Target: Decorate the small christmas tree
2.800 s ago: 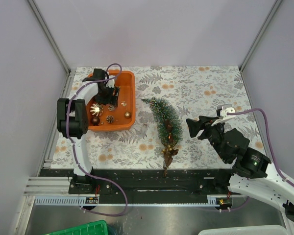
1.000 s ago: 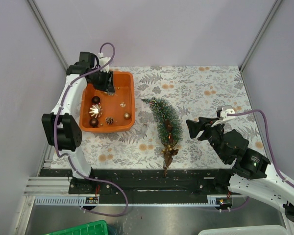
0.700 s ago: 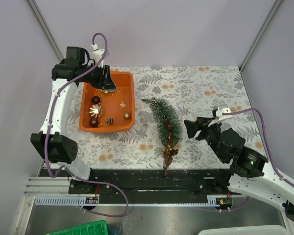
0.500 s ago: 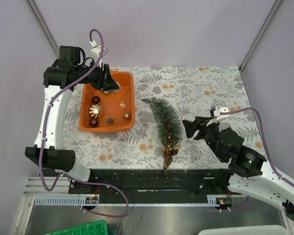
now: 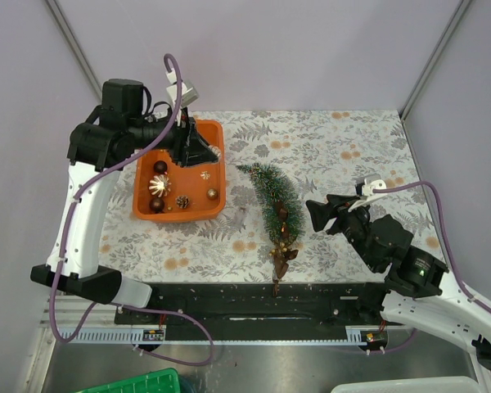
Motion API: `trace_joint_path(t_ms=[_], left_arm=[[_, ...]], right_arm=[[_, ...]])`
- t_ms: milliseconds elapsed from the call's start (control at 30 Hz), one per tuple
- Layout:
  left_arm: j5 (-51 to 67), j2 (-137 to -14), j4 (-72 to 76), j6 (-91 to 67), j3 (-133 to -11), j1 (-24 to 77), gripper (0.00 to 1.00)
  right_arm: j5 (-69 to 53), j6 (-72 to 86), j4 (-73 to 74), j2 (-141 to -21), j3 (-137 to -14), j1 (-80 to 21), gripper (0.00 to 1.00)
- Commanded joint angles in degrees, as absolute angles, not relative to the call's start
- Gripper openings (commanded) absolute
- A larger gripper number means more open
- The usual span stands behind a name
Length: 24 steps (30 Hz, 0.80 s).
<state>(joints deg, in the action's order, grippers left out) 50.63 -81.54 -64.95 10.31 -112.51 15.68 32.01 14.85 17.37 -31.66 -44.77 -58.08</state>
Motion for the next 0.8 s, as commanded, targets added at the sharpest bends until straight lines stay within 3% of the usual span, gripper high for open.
trace_joint_path(t_ms=[0,767], left_arm=[[51.2,-80.5,-64.2,13.5,-113.7,17.1,0.03],[57.7,-76.2,-55.2,13.6,-109.8,19.1,0.02]], right_arm=[[31.8,15.3,15.3,-31.0,-46.0,-57.8,0.68],[32.1,15.7,15.3,-31.6,-46.0,-57.8,0.67]])
